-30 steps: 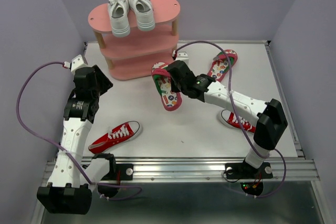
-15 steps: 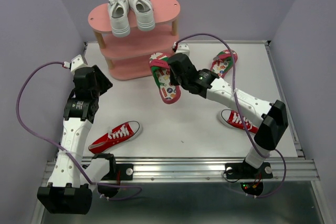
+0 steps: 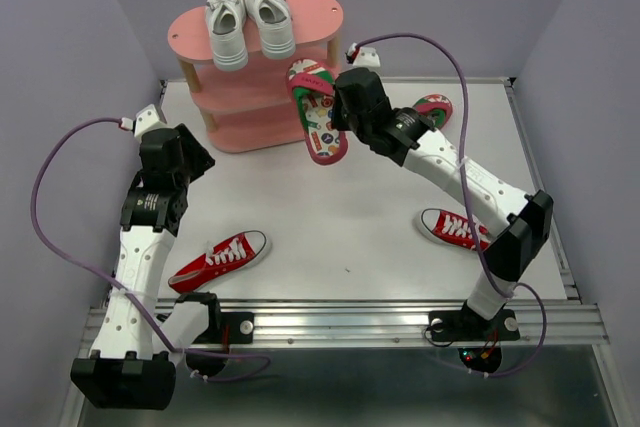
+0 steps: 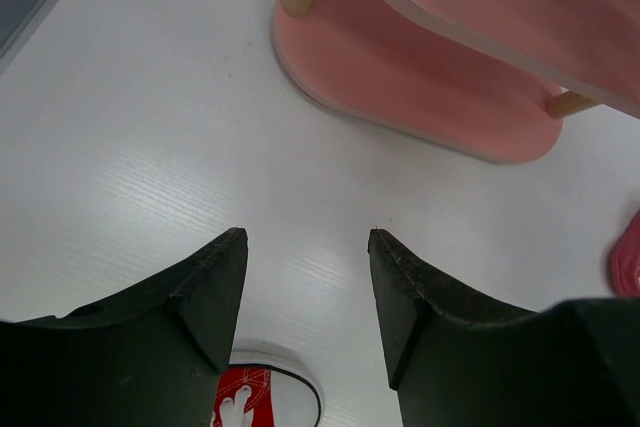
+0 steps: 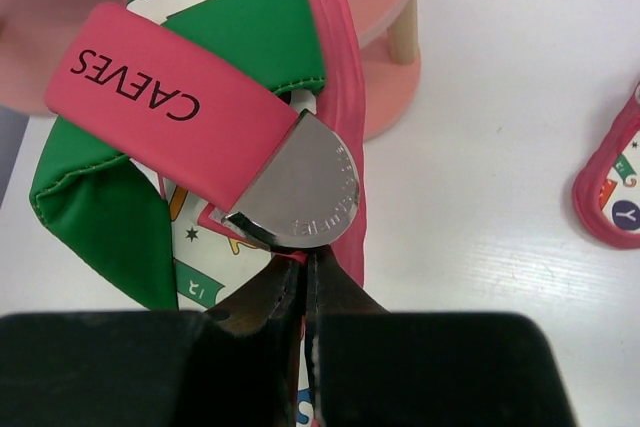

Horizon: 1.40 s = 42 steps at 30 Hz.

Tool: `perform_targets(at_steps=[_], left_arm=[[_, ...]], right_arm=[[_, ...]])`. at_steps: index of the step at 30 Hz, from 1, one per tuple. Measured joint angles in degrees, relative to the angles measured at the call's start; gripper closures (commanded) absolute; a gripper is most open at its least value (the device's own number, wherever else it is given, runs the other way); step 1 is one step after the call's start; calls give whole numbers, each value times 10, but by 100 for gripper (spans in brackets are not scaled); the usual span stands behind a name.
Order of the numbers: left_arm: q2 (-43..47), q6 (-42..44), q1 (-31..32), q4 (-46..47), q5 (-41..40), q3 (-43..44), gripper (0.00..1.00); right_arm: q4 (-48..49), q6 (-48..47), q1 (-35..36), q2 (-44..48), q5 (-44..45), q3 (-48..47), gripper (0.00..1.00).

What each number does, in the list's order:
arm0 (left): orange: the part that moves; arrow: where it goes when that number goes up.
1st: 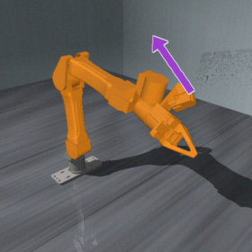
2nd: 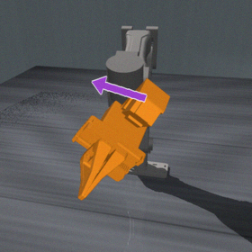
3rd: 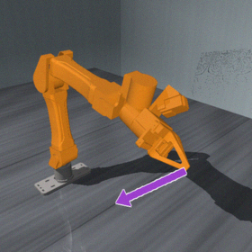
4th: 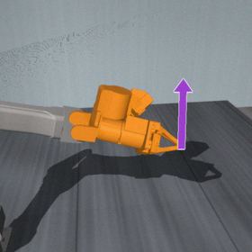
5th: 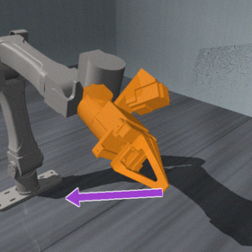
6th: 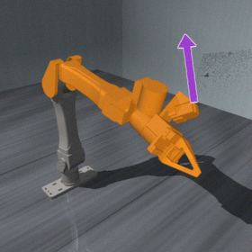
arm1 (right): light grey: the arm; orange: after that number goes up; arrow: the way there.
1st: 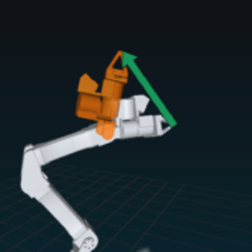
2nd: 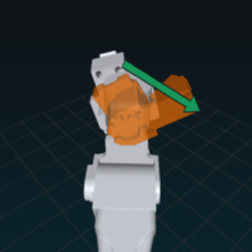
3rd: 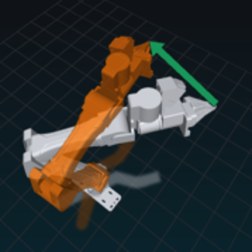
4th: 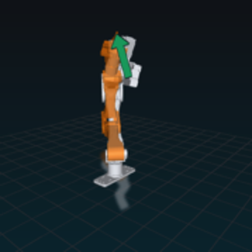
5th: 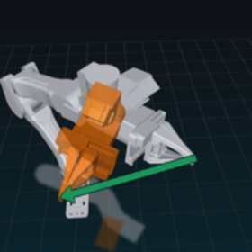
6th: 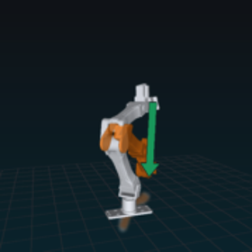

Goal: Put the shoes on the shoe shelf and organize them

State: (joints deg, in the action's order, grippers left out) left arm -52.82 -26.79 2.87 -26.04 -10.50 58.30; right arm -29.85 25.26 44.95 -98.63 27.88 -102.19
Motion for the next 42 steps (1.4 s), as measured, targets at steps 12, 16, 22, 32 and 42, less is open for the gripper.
perform_targets(at_steps=[12,16,22,32,42], left_arm=[[2,0,0,0,6,0,37],[2,0,0,0,6,-1,37],[3,0,-1,0,6,-1,37],[17,0,-4,-1,4,-1,37],[23,0,-4,-6,3,-1,37]], right_arm=[[20,0,-56,-130,-16,-106,99],[20,2,-71,-173,-28,-145,99],[28,9,-73,-208,-48,-203,99],[55,32,-71,-227,-58,-217,99],[80,40,-71,-278,-59,-268,99]])
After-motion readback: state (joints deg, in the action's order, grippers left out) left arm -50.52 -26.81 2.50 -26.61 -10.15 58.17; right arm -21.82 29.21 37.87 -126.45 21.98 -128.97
